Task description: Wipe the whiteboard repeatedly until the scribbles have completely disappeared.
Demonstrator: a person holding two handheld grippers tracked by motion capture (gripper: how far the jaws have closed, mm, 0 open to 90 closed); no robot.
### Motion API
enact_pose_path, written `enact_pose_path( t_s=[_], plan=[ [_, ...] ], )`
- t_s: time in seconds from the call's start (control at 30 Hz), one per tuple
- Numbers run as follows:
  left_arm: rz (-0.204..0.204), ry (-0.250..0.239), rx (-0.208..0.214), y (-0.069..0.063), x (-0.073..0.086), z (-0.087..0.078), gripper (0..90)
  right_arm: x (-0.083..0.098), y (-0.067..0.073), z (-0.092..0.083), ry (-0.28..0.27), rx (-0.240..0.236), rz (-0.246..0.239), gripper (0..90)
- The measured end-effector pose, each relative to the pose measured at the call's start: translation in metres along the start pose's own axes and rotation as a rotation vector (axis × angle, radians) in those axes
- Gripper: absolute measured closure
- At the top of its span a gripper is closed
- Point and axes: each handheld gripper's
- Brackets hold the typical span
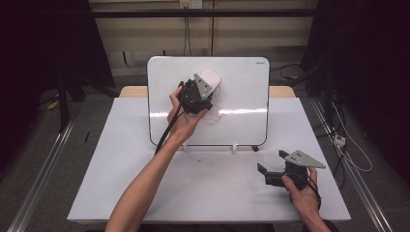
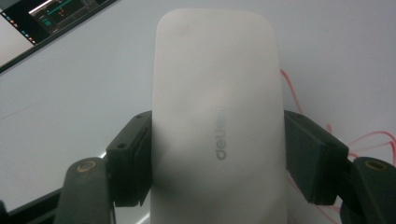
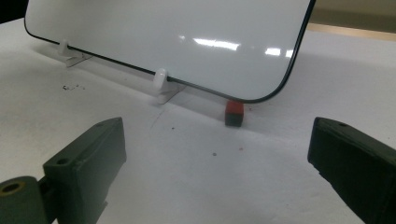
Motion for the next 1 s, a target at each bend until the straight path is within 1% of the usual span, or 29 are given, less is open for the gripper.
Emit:
enact_pose_path(
  t_s=[0.13, 0.2, 0.23, 0.33, 0.37, 0.43, 0.47, 0.5, 0.53, 0.57, 0.73, 0.87, 0.93, 1.0],
  plan=[
    [0.003, -0.004, -0.006, -0.003, 0.001, 0.000, 31.1, 0.000, 0.000, -0.001, -0.001, 0.004, 0.001, 4.1],
    [-0.005, 0.002, -0.003, -0.004, 0.002, 0.000, 31.1, 0.000, 0.000, -0.002, 0.001, 0.006, 0.006, 4.1],
    [0.003, 0.001, -0.005, -0.006, 0.002, 0.000, 31.1, 0.000, -0.001, -0.001, -0.001, 0.007, 0.001, 4.1],
    [0.011, -0.007, -0.005, -0.011, 0.005, 0.000, 31.1, 0.000, 0.001, -0.001, 0.002, 0.002, 0.000, 4.1],
    [0.015, -0.001, -0.001, -0.012, 0.005, -0.001, 31.1, 0.000, 0.001, -0.001, 0.001, 0.004, -0.005, 4.1],
    [0.014, -0.006, -0.007, -0.015, 0.006, -0.001, 31.1, 0.000, 0.001, 0.000, 0.002, 0.003, -0.003, 4.1],
    [0.011, -0.003, 0.000, -0.016, 0.007, -0.001, 31.1, 0.000, 0.001, 0.000, 0.002, 0.002, -0.002, 4.1],
    [0.013, -0.005, 0.001, -0.018, 0.008, -0.001, 31.1, 0.000, 0.001, 0.001, 0.003, 0.001, -0.002, 4.1],
    [0.024, -0.001, -0.002, -0.019, 0.009, -0.002, 31.1, -0.001, 0.001, 0.001, 0.003, 0.000, -0.002, 4.1],
    [0.023, -0.005, -0.003, -0.020, 0.009, -0.003, 31.1, -0.001, 0.001, 0.001, 0.003, 0.000, -0.004, 4.1],
    [0.016, -0.006, -0.002, -0.020, 0.009, -0.003, 31.1, -0.001, 0.001, 0.001, -0.001, -0.001, -0.006, 4.1],
    [0.017, 0.003, 0.009, -0.018, 0.008, -0.003, 31.1, 0.000, 0.000, 0.000, 0.001, -0.001, -0.007, 4.1],
    [0.013, 0.003, 0.003, -0.018, 0.007, -0.002, 31.1, 0.000, 0.000, 0.000, 0.001, 0.000, -0.003, 4.1],
    [0.012, 0.007, 0.007, -0.017, 0.007, -0.003, 31.1, 0.000, 0.000, 0.001, 0.001, 0.000, -0.003, 4.1]
  ],
)
Point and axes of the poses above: each handheld gripper's, and its own axes: z roughly forward along the jaws, x roughly out of its underside, y roughly to its left, and after that the axes turned 2 degrees about y, right-handed
